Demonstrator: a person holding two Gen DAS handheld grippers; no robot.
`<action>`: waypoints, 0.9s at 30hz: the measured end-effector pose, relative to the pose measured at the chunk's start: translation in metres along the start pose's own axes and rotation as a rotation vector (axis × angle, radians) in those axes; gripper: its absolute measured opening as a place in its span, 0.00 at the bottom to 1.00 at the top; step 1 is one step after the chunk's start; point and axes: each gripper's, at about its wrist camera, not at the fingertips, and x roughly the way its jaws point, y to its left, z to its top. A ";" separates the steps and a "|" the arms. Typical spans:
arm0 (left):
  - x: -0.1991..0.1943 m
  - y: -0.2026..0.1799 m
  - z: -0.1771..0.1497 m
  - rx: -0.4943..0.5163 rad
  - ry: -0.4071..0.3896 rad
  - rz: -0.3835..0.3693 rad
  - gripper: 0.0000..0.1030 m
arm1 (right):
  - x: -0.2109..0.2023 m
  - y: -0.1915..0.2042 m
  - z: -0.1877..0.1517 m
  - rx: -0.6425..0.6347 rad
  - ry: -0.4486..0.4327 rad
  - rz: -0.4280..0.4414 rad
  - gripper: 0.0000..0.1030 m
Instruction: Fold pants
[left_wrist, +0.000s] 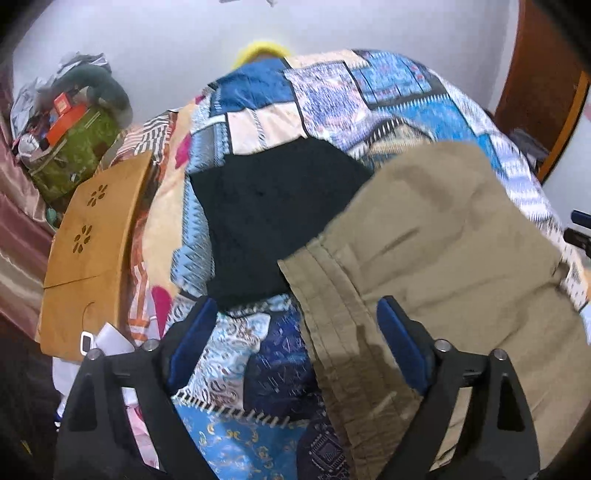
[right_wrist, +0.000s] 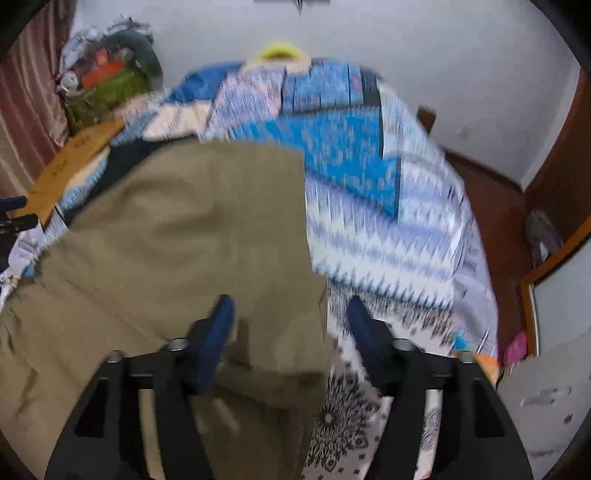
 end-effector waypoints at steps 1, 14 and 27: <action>0.000 0.004 0.004 -0.015 -0.005 -0.002 0.92 | -0.005 0.002 0.005 0.000 -0.025 -0.003 0.77; 0.085 0.020 0.034 -0.098 0.109 -0.017 0.93 | 0.040 -0.004 0.065 0.038 -0.088 0.010 0.85; 0.154 0.009 0.027 -0.114 0.230 -0.143 0.84 | 0.138 -0.024 0.101 0.166 0.010 0.084 0.81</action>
